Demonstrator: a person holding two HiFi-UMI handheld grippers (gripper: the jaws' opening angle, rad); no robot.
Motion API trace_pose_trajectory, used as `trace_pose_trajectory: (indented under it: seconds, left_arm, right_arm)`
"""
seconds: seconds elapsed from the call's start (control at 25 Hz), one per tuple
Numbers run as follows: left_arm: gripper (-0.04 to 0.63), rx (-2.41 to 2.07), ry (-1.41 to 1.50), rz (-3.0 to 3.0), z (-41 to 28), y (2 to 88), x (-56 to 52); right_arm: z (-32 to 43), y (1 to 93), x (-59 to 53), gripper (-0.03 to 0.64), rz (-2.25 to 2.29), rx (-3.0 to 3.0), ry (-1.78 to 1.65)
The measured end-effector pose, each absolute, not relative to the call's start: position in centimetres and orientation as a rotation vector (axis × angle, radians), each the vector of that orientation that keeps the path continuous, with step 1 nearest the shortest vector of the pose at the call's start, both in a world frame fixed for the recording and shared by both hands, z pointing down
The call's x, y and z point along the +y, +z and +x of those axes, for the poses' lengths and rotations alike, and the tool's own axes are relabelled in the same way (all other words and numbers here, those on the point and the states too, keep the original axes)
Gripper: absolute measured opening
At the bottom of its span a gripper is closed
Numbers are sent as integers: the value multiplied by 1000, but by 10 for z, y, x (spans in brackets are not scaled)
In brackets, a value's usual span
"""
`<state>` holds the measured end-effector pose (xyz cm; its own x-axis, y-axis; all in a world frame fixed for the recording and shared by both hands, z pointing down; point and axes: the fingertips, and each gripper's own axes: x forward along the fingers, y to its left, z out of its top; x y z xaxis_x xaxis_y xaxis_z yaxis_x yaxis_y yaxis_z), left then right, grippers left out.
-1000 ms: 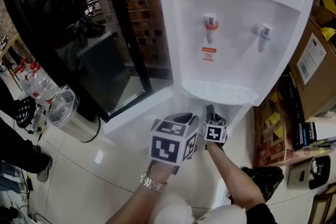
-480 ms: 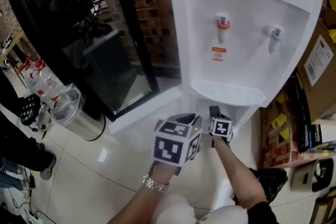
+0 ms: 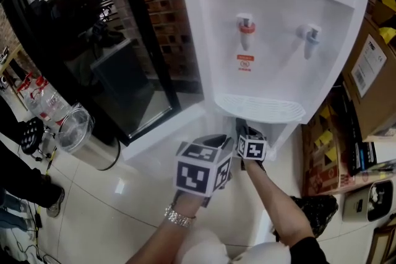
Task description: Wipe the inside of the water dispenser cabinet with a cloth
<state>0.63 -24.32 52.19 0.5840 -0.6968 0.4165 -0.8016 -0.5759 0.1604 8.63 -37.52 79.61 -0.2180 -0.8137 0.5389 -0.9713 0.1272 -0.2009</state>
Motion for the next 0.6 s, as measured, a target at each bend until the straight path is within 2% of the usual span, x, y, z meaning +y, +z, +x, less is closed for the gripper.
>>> trace_pose_trajectory:
  seconds: [0.24,0.6]
  left_arm:
    - [52,-1254,447,2469,-10,521,-245]
    - [52,-1238,445,2473,-2,521,-243]
  right_arm:
    - [66,820,-382,19,1665,-2121,812]
    - [157,826,-372,18,1933,-1793,796]
